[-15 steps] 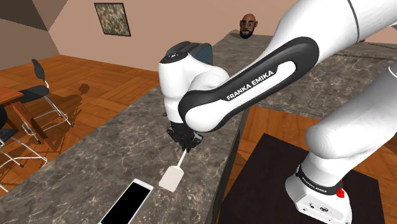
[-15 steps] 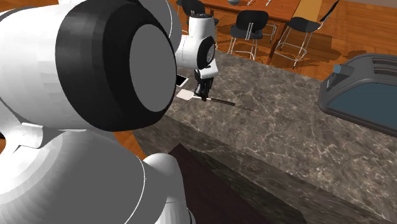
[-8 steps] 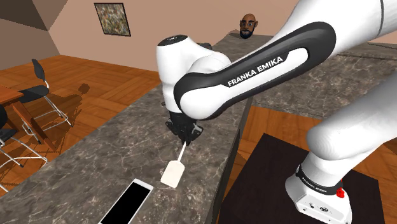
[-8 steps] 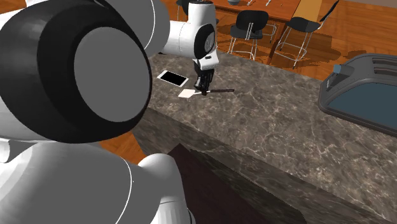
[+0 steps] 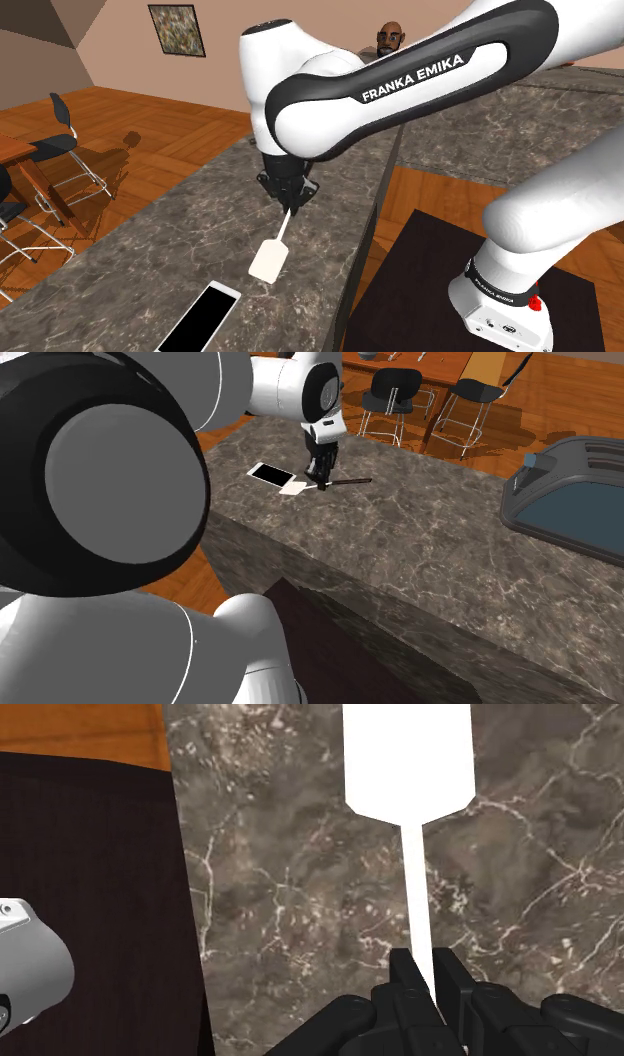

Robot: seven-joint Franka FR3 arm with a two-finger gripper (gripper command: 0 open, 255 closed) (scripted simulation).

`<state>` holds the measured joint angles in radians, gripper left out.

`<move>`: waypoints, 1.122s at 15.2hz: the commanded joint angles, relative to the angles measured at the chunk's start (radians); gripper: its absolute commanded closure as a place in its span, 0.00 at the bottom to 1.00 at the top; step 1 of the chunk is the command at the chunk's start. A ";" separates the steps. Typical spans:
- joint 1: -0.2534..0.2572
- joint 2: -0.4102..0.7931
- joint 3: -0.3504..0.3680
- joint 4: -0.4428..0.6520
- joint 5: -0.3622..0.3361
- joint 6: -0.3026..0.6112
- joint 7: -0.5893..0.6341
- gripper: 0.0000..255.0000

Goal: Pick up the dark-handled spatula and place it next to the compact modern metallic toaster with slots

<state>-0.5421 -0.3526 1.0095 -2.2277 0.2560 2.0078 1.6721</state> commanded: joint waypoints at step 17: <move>0.018 -0.055 -0.093 0.197 0.003 -0.249 -0.026 1.00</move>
<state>-0.5215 -0.4113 0.9160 -2.0449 0.2621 1.7706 1.6441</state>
